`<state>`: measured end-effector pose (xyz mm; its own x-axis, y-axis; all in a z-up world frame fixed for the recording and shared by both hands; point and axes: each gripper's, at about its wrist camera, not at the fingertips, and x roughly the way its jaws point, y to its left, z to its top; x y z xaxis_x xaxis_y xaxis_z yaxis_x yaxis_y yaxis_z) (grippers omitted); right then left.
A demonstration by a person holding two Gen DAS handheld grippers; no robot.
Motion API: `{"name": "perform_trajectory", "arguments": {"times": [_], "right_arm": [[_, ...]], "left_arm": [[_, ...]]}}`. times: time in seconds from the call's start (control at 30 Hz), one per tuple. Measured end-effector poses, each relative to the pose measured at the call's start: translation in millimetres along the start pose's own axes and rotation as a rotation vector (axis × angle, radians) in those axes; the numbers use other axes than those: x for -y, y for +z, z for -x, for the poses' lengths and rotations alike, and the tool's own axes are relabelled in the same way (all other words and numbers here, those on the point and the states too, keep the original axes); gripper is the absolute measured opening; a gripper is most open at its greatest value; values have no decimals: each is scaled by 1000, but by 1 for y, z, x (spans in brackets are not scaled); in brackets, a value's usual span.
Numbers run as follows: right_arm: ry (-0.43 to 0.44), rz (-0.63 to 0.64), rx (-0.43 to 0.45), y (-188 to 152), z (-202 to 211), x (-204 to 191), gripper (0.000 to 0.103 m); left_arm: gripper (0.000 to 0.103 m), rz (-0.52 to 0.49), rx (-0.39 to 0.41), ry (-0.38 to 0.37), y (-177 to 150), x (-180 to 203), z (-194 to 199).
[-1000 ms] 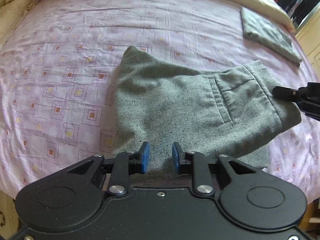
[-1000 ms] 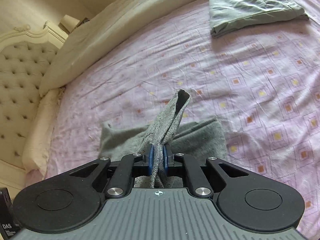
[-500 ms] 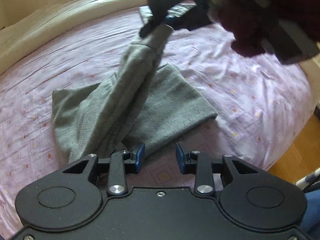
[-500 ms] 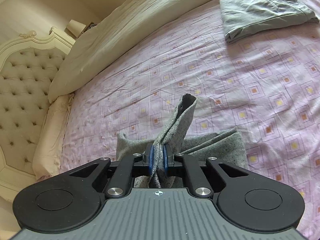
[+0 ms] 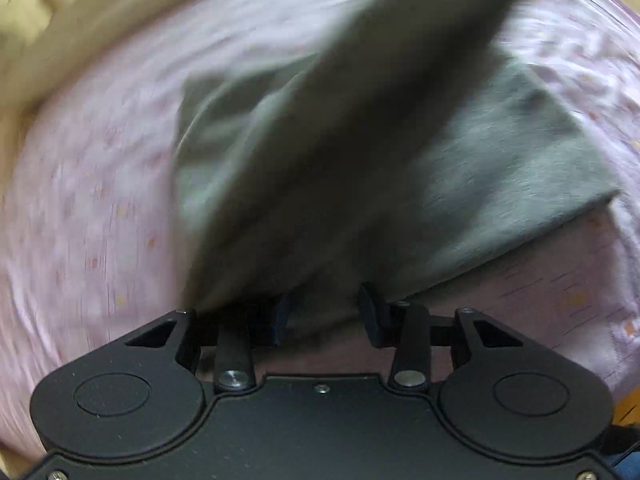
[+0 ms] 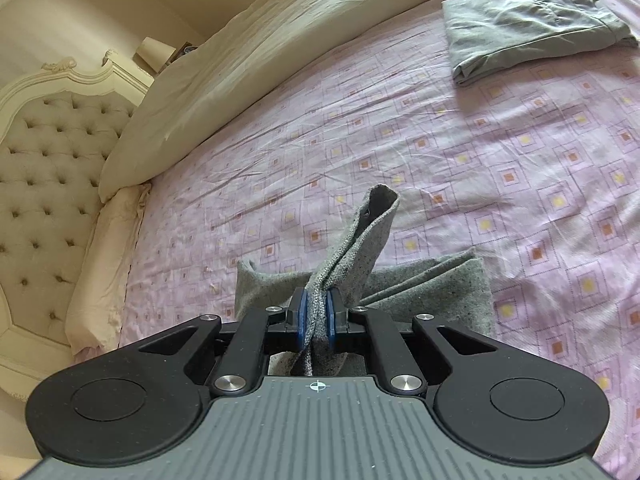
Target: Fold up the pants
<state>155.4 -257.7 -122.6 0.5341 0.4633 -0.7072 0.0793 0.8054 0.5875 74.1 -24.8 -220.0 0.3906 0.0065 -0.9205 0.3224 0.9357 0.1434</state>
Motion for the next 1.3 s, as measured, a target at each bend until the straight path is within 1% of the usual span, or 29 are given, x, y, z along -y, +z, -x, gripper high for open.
{"name": "perform_trajectory", "arguments": {"times": [0.03,0.07,0.1,0.13,0.17,0.23,0.27,0.3,0.37,0.43,0.47,0.5,0.53,0.57,0.6,0.73,0.77,0.8,0.87,0.93,1.03,1.07,1.1,1.17,1.23,1.3], "right_arm": [[-3,-4,0,-1,0,2,10],[-6,-9,1,-2,2,4,10],[-6,-16,1,-3,4,7,10],[-8,-21,6,-5,7,10,9],[-14,-19,14,-8,11,14,3],[-57,-1,32,-16,18,23,3],[-99,17,30,-20,17,28,3],[-154,29,10,-25,14,36,5],[-210,34,-27,-32,7,50,6],[-279,65,-43,-40,1,58,6],[-305,82,-46,-42,-3,59,6],[-322,100,-44,-45,-6,61,10],[-321,99,-44,-45,-10,64,15],[-314,87,-50,-45,-14,66,27],[-301,73,-62,-44,-19,69,35],[-267,68,-83,-39,-31,67,39],[-266,74,-84,-38,-33,66,46],[-270,79,-89,-37,-36,66,58],[-275,78,-121,-36,-46,69,68],[-283,55,-168,-37,-57,76,68],[-269,20,-183,-38,-65,84,72],[-261,13,-185,-38,-65,86,74],[-253,7,-185,-38,-66,88,75],[-237,-1,-184,-37,-66,90,76],[-222,-1,-184,-37,-66,91,78],[-217,-9,-183,-37,-66,92,78]], "left_arm": [[57,68,-24,-19,-6,-14,-1],[52,108,-58,0,-11,-24,-4],[47,148,-90,-6,-16,-33,-5],[48,191,-112,-27,-23,-42,-5],[49,221,-129,-32,-28,-48,-3],[49,265,-155,14,-41,-62,3],[50,287,-158,23,-46,-68,7],[50,315,-162,25,-50,-76,11],[50,365,-154,29,-53,-90,21],[50,413,-132,38,-49,-102,31],[52,434,-117,35,-44,-107,35],[55,452,-99,29,-37,-111,38],[56,467,-83,20,-28,-114,39],[56,479,-74,8,-20,-116,39],[57,485,-68,-5,-9,-115,36],[57,473,-53,-62,34,-113,20],[61,470,-55,-77,41,-111,16],[66,465,-59,-96,51,-107,10],[69,454,-73,-123,63,-103,-5],[69,435,-112,-110,71,-99,-22],[72,412,-163,-98,74,-94,-45],[77,408,-168,-94,75,-94,-50],[87,404,-166,-74,75,-94,-53],[98,393,-160,-49,75,-96,-57],[102,395,-168,-66,73,-100,-62],[103,419,-176,-101,70,-106,-67]]}}
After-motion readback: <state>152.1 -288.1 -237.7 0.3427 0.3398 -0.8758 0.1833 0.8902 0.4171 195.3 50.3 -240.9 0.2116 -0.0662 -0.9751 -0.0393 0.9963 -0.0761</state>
